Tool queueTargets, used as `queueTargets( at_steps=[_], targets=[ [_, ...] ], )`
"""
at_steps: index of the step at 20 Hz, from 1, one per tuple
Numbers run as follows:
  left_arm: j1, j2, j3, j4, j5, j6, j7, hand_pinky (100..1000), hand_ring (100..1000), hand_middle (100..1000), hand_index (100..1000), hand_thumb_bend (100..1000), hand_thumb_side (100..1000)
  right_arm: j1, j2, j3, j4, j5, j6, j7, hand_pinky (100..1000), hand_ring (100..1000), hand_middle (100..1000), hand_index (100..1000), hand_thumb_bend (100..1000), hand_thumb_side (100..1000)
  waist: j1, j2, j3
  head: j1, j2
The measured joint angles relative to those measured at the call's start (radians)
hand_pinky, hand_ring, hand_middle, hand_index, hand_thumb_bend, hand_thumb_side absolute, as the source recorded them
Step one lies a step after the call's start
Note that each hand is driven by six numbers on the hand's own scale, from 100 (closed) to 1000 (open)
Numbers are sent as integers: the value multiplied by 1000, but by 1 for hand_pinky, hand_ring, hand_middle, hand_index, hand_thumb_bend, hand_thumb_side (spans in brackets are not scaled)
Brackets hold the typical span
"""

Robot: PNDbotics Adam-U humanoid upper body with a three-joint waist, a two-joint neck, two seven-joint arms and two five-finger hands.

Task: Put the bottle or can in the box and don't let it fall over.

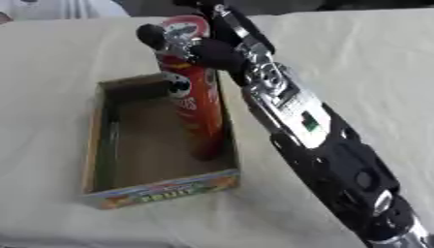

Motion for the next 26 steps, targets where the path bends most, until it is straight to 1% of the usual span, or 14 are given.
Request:
queueTargets(
  at_steps=[2, 7, 9, 10, 11, 12, 13, 14, 16, 18, 22, 26],
  targets=[
    [1, 0, 1, 1, 0, 0, 0, 680, 740, 609, 739, 709, 248, 7, -12, -8, -13, -2, -2, -2, 873, 864, 898, 907, 719, 378, -1, -4, -11, 7, 0],
    [12, 2, 7, 6, 0, -1, 2, 680, 739, 609, 739, 710, 249, 48, -97, -56, -90, -41, -6, -11, 875, 867, 901, 908, 728, 360, 0, -16, -27, 23, 2],
    [13, 2, 11, 6, 0, -1, 4, 680, 739, 609, 739, 711, 250, 70, -131, -80, -134, -59, -3, -17, 877, 870, 902, 909, 742, 334, 0, -18, -33, 30, 3],
    [15, 2, 12, 6, 0, -1, 5, 680, 739, 609, 739, 711, 250, 85, -148, -93, -156, -68, -1, -20, 879, 872, 903, 909, 756, 304, 0, -18, -37, 34, 3],
    [17, 3, 12, 6, 0, -1, 6, 680, 739, 609, 739, 711, 250, 104, -167, -108, -178, -77, 0, -24, 880, 872, 903, 909, 762, 292, 0, -18, -42, 40, 3],
    [19, 3, 13, 6, 0, -2, 7, 680, 739, 609, 739, 713, 251, 125, -187, -124, -202, -86, 2, -27, 882, 874, 906, 909, 784, 247, 0, -18, -46, 45, 3],
    [19, 6, 13, 6, 0, -1, 9, 680, 739, 609, 739, 713, 252, 147, -207, -142, -227, -95, 3, -29, 882, 875, 906, 909, 787, 240, 0, -18, -49, 50, 3],
    [19, 9, 15, 6, 0, -1, 10, 680, 739, 609, 739, 714, 252, 170, -228, -161, -251, -103, 5, -32, 883, 876, 907, 908, 801, 200, 1, -18, -52, 53, 3],
    [20, 10, 18, 6, 0, -2, 12, 680, 738, 609, 739, 715, 252, 217, -269, -201, -300, -117, 11, -38, 881, 874, 904, 901, 768, 170, 3, -18, -58, 60, 4],
    [21, 10, 18, 6, -1, -2, 13, 680, 739, 609, 739, 715, 251, 264, -305, -241, -337, -126, 18, -51, 884, 881, 906, 898, 764, 167, 5, -18, -64, 64, 4],
    [21, 11, 21, 6, -1, -3, 17, 681, 738, 609, 739, 714, 250, 357, -357, -309, -359, -126, 21, -88, 887, 880, 909, 897, 744, 148, 10, -16, -71, 69, 4],
    [21, 11, 24, 6, -1, -4, 18, 681, 738, 609, 739, 713, 251, 446, -387, -357, -362, -109, 7, -113, 884, 873, 907, 891, 726, 131, 15, -16, -75, 71, 4]
  ],
)
